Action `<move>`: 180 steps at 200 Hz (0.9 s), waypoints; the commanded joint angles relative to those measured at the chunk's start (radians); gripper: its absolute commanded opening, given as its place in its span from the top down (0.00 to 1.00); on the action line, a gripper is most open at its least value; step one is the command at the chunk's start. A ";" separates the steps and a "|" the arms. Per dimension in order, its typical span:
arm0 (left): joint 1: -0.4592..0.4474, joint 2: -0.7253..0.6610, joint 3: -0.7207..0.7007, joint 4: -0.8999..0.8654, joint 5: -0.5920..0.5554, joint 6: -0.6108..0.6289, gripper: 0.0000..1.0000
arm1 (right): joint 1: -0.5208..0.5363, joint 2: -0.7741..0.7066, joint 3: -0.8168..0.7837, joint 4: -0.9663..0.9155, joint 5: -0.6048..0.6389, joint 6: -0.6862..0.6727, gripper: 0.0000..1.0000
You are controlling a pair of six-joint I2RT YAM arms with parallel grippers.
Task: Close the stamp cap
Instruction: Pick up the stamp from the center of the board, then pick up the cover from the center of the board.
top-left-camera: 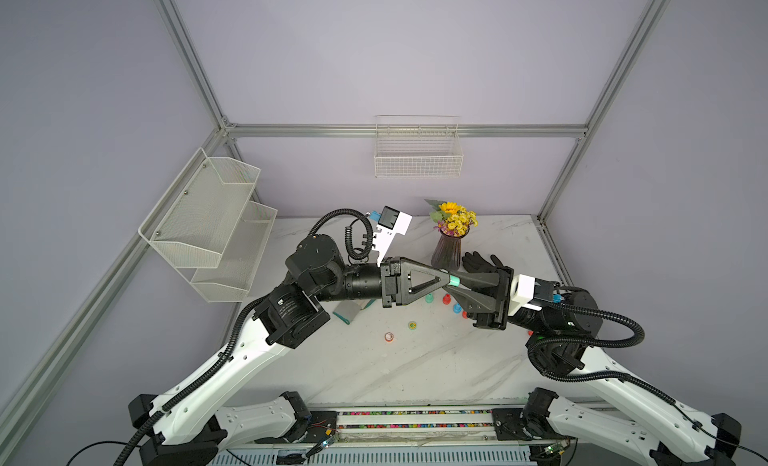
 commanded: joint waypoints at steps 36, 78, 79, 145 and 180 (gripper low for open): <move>0.000 0.020 0.028 -0.145 -0.015 0.082 0.81 | 0.007 -0.022 0.035 -0.092 -0.014 -0.030 0.92; 0.006 -0.013 0.090 -0.354 -0.247 0.223 0.57 | 0.006 -0.043 0.023 -0.134 0.027 -0.034 1.00; 0.007 -0.014 0.091 -0.359 -0.255 0.227 0.56 | 0.007 -0.045 0.022 -0.136 0.029 -0.034 1.00; 0.024 -0.061 0.097 -0.601 -0.610 0.352 0.38 | 0.007 -0.114 -0.013 -0.392 0.259 -0.062 1.00; 0.024 0.002 0.056 -0.726 -0.763 0.386 0.39 | 0.005 -0.131 0.014 -0.608 0.527 -0.021 1.00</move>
